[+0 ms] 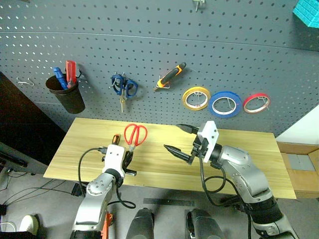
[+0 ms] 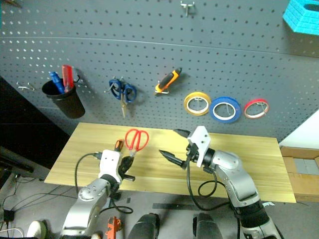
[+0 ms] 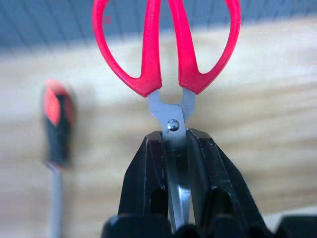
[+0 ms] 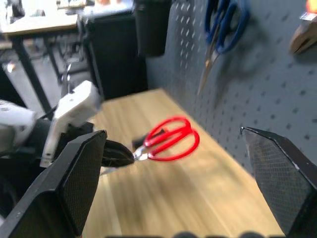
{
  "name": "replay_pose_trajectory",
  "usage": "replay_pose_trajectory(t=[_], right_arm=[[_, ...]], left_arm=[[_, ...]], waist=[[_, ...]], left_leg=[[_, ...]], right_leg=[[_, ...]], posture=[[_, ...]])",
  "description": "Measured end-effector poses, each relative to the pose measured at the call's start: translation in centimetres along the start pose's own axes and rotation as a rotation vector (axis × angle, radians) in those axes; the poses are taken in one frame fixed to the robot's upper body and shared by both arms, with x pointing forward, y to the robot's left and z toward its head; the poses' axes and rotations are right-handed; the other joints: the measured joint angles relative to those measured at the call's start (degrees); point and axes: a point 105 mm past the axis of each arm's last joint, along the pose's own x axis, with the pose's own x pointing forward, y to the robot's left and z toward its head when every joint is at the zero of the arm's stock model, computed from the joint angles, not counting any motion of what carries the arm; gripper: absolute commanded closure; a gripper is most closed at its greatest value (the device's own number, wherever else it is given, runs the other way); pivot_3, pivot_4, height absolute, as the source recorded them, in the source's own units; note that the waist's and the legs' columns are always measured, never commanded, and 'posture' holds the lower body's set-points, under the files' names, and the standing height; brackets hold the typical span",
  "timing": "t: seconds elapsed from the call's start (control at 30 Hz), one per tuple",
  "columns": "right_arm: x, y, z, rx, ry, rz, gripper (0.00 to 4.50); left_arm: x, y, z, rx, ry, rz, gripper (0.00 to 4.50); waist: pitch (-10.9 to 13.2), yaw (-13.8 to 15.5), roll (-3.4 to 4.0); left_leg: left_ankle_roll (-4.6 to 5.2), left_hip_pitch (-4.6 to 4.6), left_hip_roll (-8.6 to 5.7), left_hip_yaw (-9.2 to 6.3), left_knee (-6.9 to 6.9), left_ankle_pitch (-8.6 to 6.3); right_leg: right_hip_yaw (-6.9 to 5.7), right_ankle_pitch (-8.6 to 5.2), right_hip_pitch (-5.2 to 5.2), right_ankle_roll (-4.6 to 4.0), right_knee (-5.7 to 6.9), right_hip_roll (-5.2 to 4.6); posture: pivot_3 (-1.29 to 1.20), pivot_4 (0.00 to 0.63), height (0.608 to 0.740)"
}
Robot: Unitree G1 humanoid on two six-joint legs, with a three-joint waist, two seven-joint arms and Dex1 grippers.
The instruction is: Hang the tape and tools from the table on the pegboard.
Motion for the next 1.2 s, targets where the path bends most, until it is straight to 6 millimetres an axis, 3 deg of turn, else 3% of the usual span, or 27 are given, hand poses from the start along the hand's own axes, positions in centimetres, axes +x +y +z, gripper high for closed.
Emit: replay_pose_trajectory(t=[0.23,0.37,0.5,0.8,1.1,1.2], right_arm=[[-1.0,0.1,4.1,0.124,-0.192,-0.002,0.00],[0.4,-0.1,6.4,0.108,-0.273,-0.010,0.00],[2.1,0.0,8.2,0.080,-0.340,0.000,0.00],[3.0,-1.2,7.8,0.054,-0.328,-0.052,0.00],[3.1,-1.4,8.1,0.043,-0.333,-0.074,0.00],[3.0,-1.6,8.1,0.043,-0.331,-0.089,0.00]], left_arm=[[-3.3,-1.1,5.3,0.033,-0.247,0.080,4.24],[-3.2,-0.1,7.3,0.019,-0.331,0.173,4.24],[-1.8,1.3,10.2,0.020,-0.425,0.223,4.24],[2.3,1.3,10.8,0.010,-0.375,0.097,4.24],[3.9,0.8,9.7,-0.050,-0.312,0.067,4.24],[4.4,0.7,8.5,-0.082,-0.247,0.061,4.24]], waist=[[-1.2,0.9,0.06],[-2.4,1.8,0.20],[-4.0,2.9,0.13],[-5.3,4.1,0.04],[-5.7,4.3,0.06],[-5.9,4.3,0.15]], left_leg=[[-0.02,-0.13,-0.03,-0.05,0.02,-0.01],[0.00,-0.07,-0.01,-0.07,0.07,0.00],[-0.01,0.02,-0.02,-0.07,0.12,0.01],[-0.01,0.11,-0.04,-0.08,0.12,0.02],[0.00,0.15,-0.03,-0.07,0.12,0.02],[0.00,0.20,-0.03,-0.06,0.14,0.02]], right_leg=[[-0.13,0.04,-0.01,0.04,-0.15,-0.01],[-0.17,0.03,0.02,0.04,-0.08,0.10],[-0.19,0.04,0.13,0.04,-0.10,0.11],[-0.18,0.07,0.17,-0.02,0.01,0.14],[-0.17,0.09,0.18,-0.04,0.10,0.15],[-0.15,0.09,0.18,-0.04,0.16,0.15]], posture=[[0.25,0.057,0.740],[0.26,0.035,0.740],[0.27,0.030,0.740],[0.25,0.018,0.740],[0.22,0.026,0.740],[0.21,0.029,0.740]])
